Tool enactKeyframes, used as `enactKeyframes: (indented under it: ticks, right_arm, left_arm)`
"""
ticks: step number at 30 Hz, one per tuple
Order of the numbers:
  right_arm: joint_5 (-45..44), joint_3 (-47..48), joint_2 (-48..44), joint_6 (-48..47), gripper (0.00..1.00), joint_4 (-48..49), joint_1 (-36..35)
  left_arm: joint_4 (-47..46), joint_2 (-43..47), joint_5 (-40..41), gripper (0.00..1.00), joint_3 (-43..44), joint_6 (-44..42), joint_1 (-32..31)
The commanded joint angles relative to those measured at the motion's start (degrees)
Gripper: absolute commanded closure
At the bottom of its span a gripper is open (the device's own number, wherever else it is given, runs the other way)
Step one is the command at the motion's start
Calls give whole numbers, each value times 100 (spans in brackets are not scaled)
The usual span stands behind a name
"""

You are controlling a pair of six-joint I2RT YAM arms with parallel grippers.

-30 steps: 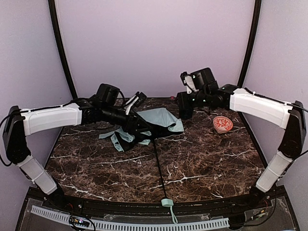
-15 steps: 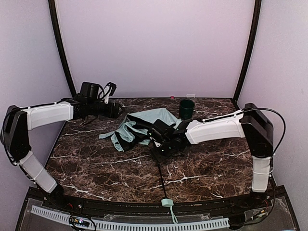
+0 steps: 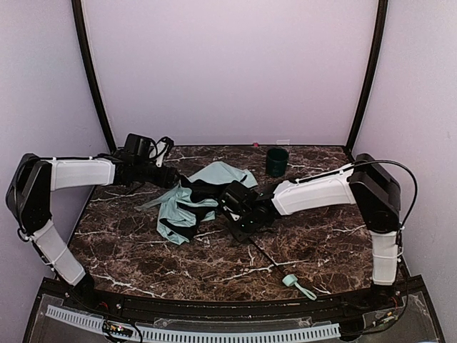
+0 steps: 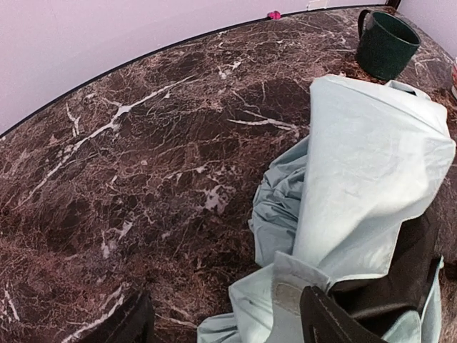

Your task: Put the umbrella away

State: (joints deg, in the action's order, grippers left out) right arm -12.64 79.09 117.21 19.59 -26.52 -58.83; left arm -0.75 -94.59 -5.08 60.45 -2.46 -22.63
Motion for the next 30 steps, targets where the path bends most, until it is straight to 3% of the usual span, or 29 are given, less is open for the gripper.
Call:
enactKeyframes:
  ticks: [1, 5, 8, 20, 25, 30]
  right_arm:
    - [-530, -489, -506, -1153, 100, -141, 340]
    - [-1135, -1214, -1388, -2089, 100, 571, 499]
    - [-1522, -1765, -2133, -2768, 100, 1206, 690]
    - [-1335, -3478, -4721, -5658, 100, 3912, 1303]
    - [-1127, -3649, -5108, -6464, 100, 4131, 1453]
    - [-965, -3341, -5172, -6701, 100, 3896, 1552]
  left_arm:
    - [-562, 702, -320, 28, -491, -491, 30]
    - [-937, 1111, -754, 30, -1011, -659, 23]
    - [-1319, 1516, -1607, 31, -1366, -745, 18]
    - [-1622, 2021, -4022, 23, -1422, -846, -172]
    - [-2234, 2244, -4580, 23, -1392, -566, -438]
    - [-2157, 2469, -4576, 19, -1335, -1254, -930]
